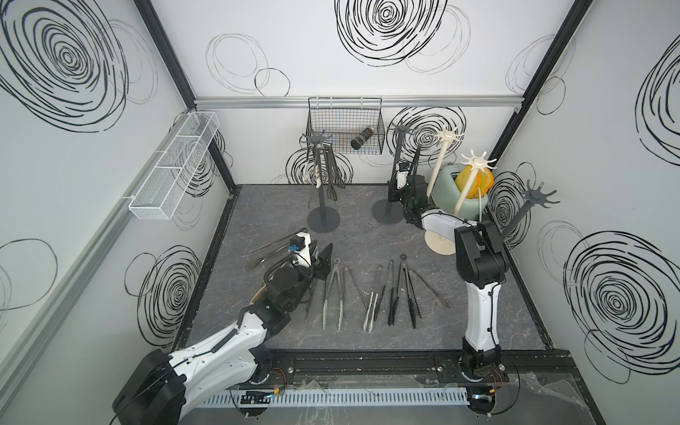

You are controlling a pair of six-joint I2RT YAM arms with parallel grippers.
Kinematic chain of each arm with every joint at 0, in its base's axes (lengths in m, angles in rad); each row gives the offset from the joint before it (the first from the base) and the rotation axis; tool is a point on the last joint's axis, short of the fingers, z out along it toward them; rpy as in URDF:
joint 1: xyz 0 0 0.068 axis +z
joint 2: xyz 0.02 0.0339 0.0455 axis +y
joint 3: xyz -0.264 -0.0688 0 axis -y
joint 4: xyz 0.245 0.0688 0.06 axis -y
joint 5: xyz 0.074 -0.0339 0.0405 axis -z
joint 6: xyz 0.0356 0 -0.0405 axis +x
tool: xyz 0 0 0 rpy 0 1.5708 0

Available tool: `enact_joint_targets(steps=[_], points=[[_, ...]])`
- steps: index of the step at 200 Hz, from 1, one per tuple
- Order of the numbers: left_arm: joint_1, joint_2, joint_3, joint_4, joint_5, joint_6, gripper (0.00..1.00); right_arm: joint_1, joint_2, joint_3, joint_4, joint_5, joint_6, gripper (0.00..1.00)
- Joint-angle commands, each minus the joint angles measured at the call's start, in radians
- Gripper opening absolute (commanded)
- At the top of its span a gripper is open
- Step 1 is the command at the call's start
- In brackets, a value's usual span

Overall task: Hang food tongs on kitchen utensil racks
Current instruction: Move the rack to the center of the board.

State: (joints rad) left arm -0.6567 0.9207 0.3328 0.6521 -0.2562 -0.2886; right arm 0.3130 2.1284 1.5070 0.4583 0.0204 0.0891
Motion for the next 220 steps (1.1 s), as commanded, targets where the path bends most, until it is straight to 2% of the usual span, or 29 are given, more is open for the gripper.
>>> enact_joint_targets(steps=[1,15,68,110,159,220], points=[[-0.009,-0.013,-0.009,0.030,-0.018,0.005,0.57,-0.002,0.014,0.009,0.029,-0.016,0.003,0.17],[-0.012,-0.013,-0.009,0.020,-0.024,0.008,0.57,-0.001,0.008,-0.008,0.038,-0.023,0.002,0.00],[-0.018,-0.035,-0.036,-0.030,-0.026,-0.020,0.57,0.038,-0.056,-0.115,0.097,-0.114,-0.006,0.00],[-0.022,-0.067,-0.077,-0.050,-0.023,-0.052,0.57,0.137,-0.068,-0.146,0.125,-0.092,-0.018,0.00],[-0.024,-0.097,-0.091,-0.095,-0.031,-0.046,0.57,0.225,-0.018,-0.102,0.120,-0.064,0.004,0.00],[-0.023,-0.115,-0.114,-0.098,-0.035,-0.040,0.58,0.260,0.016,-0.090,0.120,-0.038,-0.002,0.00]])
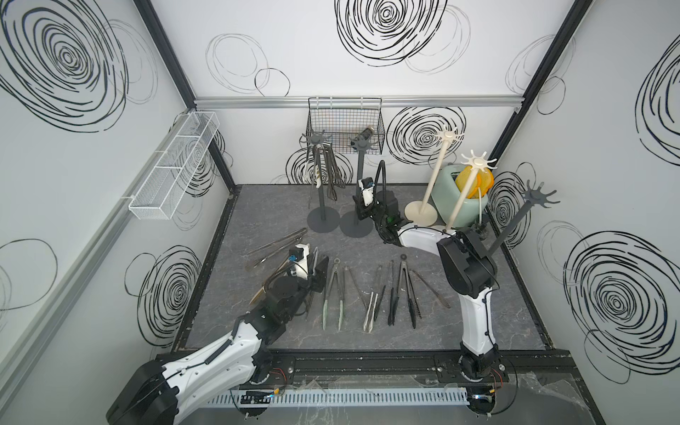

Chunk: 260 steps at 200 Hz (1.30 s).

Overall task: Hang food tongs on kitchen utensil racks
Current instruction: Move the rack to the center of the board.

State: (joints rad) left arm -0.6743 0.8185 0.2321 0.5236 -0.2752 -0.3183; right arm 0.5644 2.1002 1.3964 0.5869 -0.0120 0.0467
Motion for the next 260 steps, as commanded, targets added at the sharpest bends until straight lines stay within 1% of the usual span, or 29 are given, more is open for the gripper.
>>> enact_joint_targets(steps=[1,26,47,78,82,92,136,211,226,247,260], points=[[-0.005,-0.013,-0.014,0.031,-0.016,-0.010,0.58,0.008,0.044,0.021,-0.008,-0.004,0.040,0.00],[-0.005,-0.009,-0.024,0.046,-0.010,-0.009,0.58,0.005,0.053,0.017,-0.007,0.012,0.025,0.00],[-0.005,-0.002,-0.031,0.058,-0.006,-0.010,0.59,0.005,0.060,0.010,0.005,0.050,0.007,0.00],[-0.005,0.005,-0.041,0.058,0.003,-0.010,0.59,0.006,0.062,-0.021,0.062,0.152,-0.027,0.00],[-0.005,0.005,-0.043,0.087,0.003,-0.010,0.59,0.004,0.060,-0.027,0.073,0.161,-0.033,0.00],[-0.005,0.004,-0.048,0.094,0.003,-0.007,0.59,0.001,0.060,-0.036,0.093,0.178,-0.043,0.00],[-0.005,0.011,-0.059,0.108,0.000,0.001,0.60,-0.019,0.085,-0.016,0.104,0.182,-0.050,0.00],[-0.004,0.023,-0.052,0.097,-0.007,0.001,0.62,-0.020,0.121,-0.001,0.061,0.134,-0.018,0.00],[-0.003,0.022,-0.050,0.089,-0.009,0.000,0.63,-0.018,0.126,0.000,0.052,0.136,-0.011,0.07],[0.001,0.021,-0.043,0.077,-0.009,-0.001,0.64,-0.018,0.123,-0.003,0.041,0.137,0.001,0.23],[0.002,0.021,-0.036,0.072,-0.009,-0.001,0.64,-0.017,0.112,-0.009,0.040,0.138,0.004,0.34]])
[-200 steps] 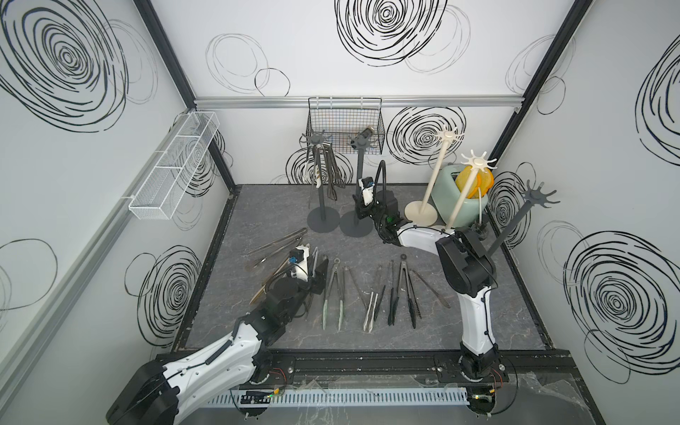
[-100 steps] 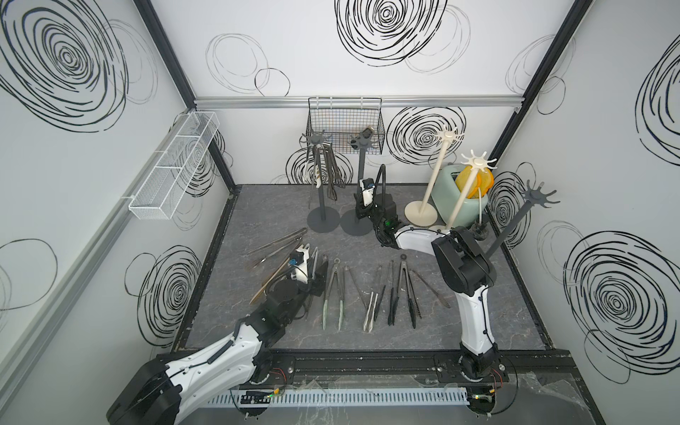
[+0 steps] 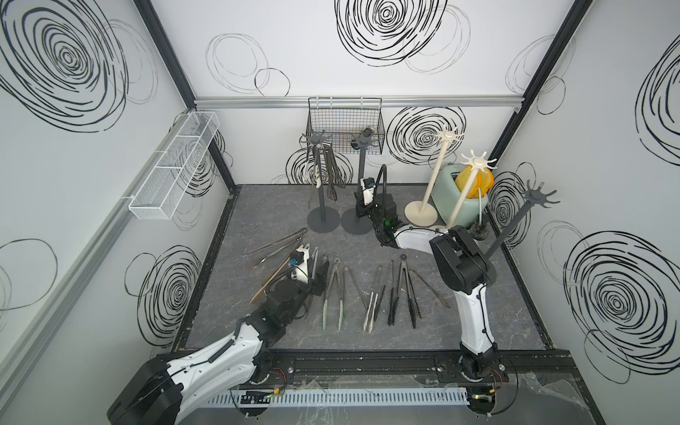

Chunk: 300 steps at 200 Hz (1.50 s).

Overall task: Hang food tongs on kitchen utensil racks
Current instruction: Move the rack to the center of the board, then pick up the food tongs from the center of the board.

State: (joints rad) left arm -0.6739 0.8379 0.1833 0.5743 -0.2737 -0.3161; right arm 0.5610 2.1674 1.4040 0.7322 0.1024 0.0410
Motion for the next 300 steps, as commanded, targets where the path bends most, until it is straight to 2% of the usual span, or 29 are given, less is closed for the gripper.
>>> enact_joint_targets(steps=[1,45,86,116,165,184,204,238,281,300], points=[[0.002,0.001,0.014,0.021,-0.010,-0.005,0.64,-0.014,0.044,-0.018,-0.105,0.023,0.010,0.35],[0.007,-0.004,0.048,-0.042,-0.012,-0.021,0.64,-0.014,-0.044,-0.092,-0.089,0.038,0.011,0.62],[0.018,-0.002,0.097,-0.116,0.001,-0.071,0.65,-0.006,-0.226,-0.229,-0.142,0.095,0.015,0.68],[0.075,-0.004,0.157,-0.220,0.104,-0.171,0.65,-0.006,-0.389,-0.289,-0.384,0.149,0.083,0.67],[0.276,0.011,0.270,-0.424,0.367,-0.280,0.65,-0.010,-0.519,-0.228,-1.105,0.167,0.259,0.62],[0.350,0.013,0.298,-0.486,0.456,-0.285,0.65,-0.011,-0.566,-0.270,-1.283,0.143,0.314,0.58],[0.393,0.006,0.313,-0.520,0.496,-0.275,0.65,-0.015,-0.639,-0.349,-1.369,0.129,0.378,0.53],[0.409,0.003,0.323,-0.544,0.530,-0.267,0.64,-0.042,-0.748,-0.474,-1.421,0.084,0.441,0.51],[0.409,0.009,0.317,-0.564,0.554,-0.250,0.64,-0.209,-0.817,-0.579,-1.372,-0.012,0.405,0.48],[0.408,0.009,0.311,-0.564,0.556,-0.247,0.64,-0.239,-0.808,-0.585,-1.360,-0.037,0.383,0.48]])
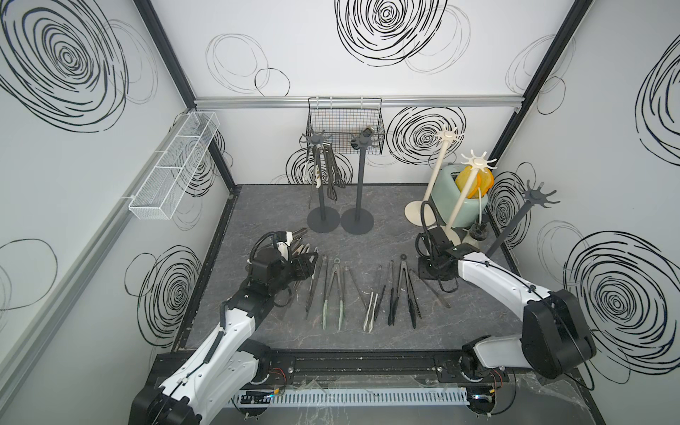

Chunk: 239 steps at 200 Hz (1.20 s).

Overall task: Hang food tongs on kitchen utensil racks
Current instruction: Pick up the food tongs from the center of the board.

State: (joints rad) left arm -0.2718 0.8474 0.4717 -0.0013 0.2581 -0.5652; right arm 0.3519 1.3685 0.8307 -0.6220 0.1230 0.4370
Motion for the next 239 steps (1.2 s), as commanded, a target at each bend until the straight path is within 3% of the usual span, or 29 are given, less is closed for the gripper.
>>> enact_joint_targets(steps=[1,95,138,211,239], points=[[0.006,-0.001,0.022,0.012,0.025,0.002,0.64,-0.030,-0.008,-0.013,-0.005,-0.057,-0.014,0.48],[0.007,0.022,0.026,0.013,0.026,0.011,0.64,-0.048,0.127,-0.058,0.066,-0.097,-0.040,0.52],[0.007,0.023,0.028,0.015,0.024,0.013,0.64,-0.064,0.210,-0.051,0.099,-0.037,-0.016,0.51],[0.009,0.035,0.020,0.036,0.040,0.010,0.64,-0.194,0.217,-0.084,0.157,-0.017,-0.001,0.36],[0.010,0.033,0.021,0.037,0.041,0.011,0.64,-0.194,0.231,-0.093,0.177,-0.046,-0.006,0.22]])
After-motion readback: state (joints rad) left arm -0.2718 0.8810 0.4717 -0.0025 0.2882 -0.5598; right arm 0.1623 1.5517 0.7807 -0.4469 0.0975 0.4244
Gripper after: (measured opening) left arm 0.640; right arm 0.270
